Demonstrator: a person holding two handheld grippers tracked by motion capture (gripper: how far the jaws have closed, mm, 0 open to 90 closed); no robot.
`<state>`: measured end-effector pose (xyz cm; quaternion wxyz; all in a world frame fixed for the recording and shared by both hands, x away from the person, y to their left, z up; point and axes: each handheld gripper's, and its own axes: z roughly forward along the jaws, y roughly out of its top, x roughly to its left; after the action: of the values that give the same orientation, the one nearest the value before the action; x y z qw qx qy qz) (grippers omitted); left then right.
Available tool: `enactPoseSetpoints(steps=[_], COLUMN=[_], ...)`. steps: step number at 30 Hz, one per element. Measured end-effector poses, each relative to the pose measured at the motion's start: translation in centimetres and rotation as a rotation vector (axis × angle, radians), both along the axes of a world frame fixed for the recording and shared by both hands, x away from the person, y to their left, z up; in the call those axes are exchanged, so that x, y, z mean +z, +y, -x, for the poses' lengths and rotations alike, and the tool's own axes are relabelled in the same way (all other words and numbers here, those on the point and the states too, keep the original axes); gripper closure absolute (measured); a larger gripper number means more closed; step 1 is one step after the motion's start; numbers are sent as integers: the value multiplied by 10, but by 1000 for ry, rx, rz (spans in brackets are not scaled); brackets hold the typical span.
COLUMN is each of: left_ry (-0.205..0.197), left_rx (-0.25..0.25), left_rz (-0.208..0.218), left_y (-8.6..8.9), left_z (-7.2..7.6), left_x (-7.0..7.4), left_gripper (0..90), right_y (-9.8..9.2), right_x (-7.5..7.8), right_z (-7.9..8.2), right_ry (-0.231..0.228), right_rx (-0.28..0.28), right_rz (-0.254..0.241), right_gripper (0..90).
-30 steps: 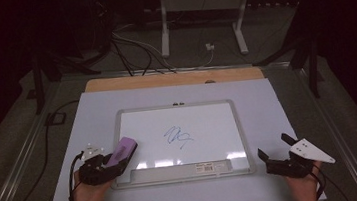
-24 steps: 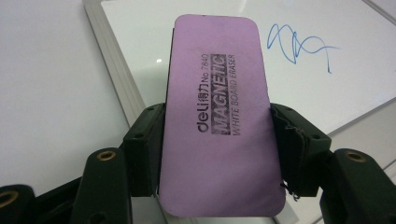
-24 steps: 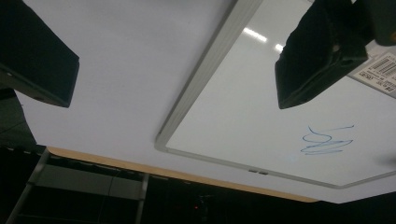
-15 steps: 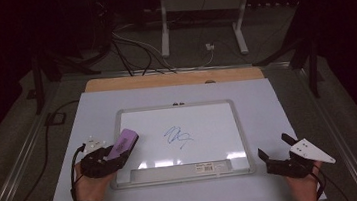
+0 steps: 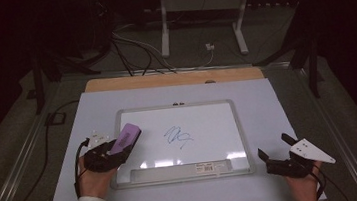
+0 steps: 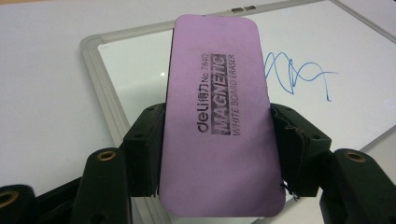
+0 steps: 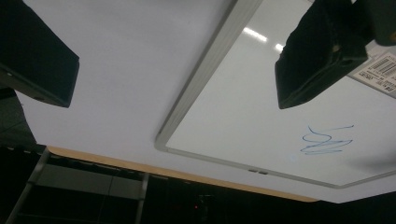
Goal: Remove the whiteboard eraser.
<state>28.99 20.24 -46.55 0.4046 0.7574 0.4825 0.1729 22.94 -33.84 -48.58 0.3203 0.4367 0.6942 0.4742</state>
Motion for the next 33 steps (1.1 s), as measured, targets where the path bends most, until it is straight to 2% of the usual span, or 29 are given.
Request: enactPoseSetpoints(steps=[15, 33], left_ry=[-28, -49], left_rx=[-26, -79], left_rz=[1, 1], left_y=[-14, -41], left_z=[-13, -31], left_x=[3, 1], left_gripper=[416, 416], right_y=[0, -1], right_x=[0, 0], right_z=[0, 0], right_ry=[0, 1], right_rx=[-1, 0], right_rz=[1, 2], right_gripper=[2, 3])
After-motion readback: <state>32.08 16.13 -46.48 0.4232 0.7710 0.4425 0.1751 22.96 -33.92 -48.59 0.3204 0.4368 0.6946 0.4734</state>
